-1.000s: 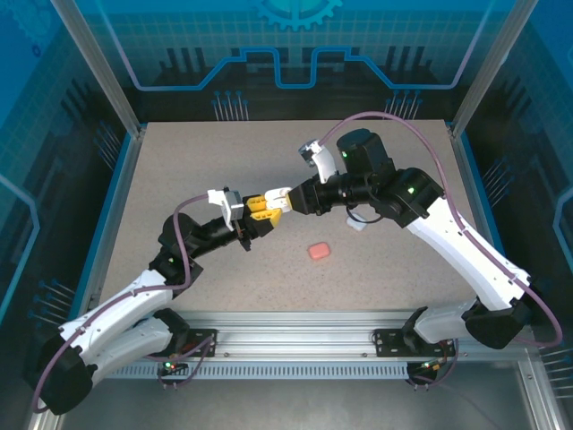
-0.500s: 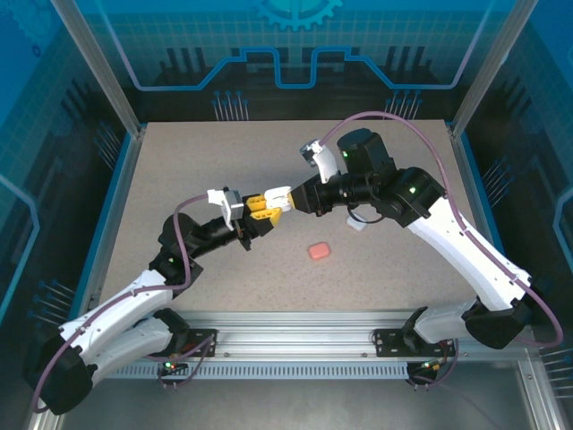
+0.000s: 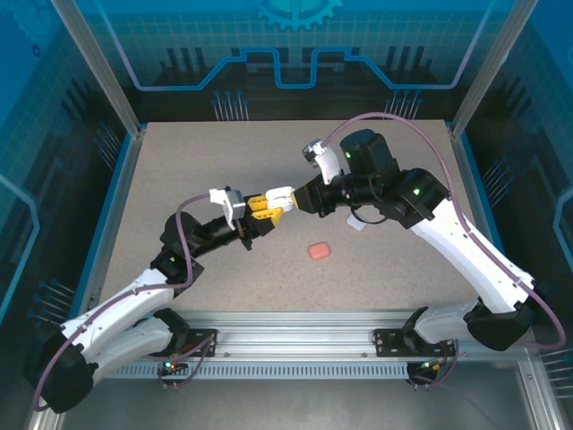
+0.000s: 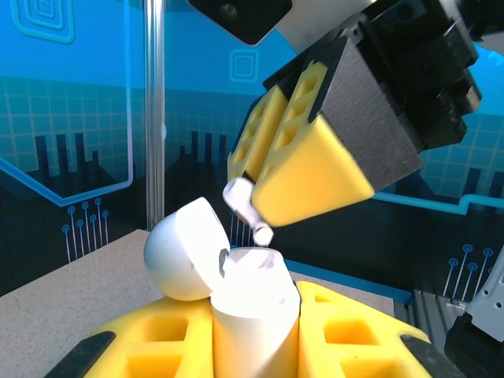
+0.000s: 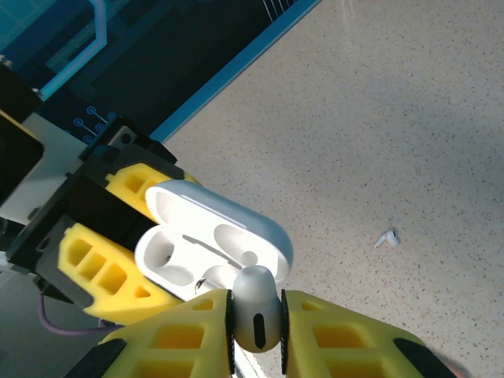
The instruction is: Insert wireless bluetooth earbuds into charging case
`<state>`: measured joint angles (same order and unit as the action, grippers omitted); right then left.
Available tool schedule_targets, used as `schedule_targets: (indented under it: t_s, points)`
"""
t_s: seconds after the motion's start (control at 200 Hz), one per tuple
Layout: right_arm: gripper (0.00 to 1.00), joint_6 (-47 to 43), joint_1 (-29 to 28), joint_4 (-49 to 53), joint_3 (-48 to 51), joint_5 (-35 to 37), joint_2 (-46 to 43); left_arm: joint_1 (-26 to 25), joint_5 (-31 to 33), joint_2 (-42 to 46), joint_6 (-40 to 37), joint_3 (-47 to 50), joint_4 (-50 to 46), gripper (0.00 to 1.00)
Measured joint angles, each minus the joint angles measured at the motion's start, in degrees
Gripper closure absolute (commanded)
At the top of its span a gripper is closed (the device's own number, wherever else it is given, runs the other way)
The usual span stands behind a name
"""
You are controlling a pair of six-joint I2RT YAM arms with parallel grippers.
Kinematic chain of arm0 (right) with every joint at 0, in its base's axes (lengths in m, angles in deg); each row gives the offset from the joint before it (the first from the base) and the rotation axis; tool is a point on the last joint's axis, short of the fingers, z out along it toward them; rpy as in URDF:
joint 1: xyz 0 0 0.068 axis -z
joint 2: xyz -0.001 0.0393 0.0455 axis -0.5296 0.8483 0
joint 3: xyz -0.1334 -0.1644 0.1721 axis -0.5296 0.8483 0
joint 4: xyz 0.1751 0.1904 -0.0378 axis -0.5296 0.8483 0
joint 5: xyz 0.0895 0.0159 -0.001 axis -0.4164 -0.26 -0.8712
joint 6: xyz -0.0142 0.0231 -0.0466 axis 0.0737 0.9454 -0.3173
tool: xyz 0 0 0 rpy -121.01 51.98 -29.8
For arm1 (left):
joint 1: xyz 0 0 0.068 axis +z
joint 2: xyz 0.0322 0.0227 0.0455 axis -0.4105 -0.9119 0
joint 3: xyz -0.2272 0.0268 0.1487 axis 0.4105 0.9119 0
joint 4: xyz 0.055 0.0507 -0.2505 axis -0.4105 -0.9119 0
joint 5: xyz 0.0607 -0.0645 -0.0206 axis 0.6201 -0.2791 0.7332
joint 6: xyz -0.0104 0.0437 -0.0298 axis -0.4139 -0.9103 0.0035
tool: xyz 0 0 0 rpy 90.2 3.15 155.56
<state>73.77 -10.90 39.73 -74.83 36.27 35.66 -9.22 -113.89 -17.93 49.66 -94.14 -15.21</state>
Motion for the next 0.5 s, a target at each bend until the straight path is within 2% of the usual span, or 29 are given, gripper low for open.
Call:
schedule_targets:
  t_s: [0.205, 0.5]
  points:
    - [0.81, -3.58, -0.35, 1.22, -0.46, 2.86, -0.7, 0.0, 0.0, -0.35, 0.0, 0.0, -0.72, 1.0]
    - [0.81, -17.55, -5.51, 4.7, -2.36, 15.26, -2.21, 0.0, -0.04, -0.35, 0.02, 0.0, -1.97, 1.0]
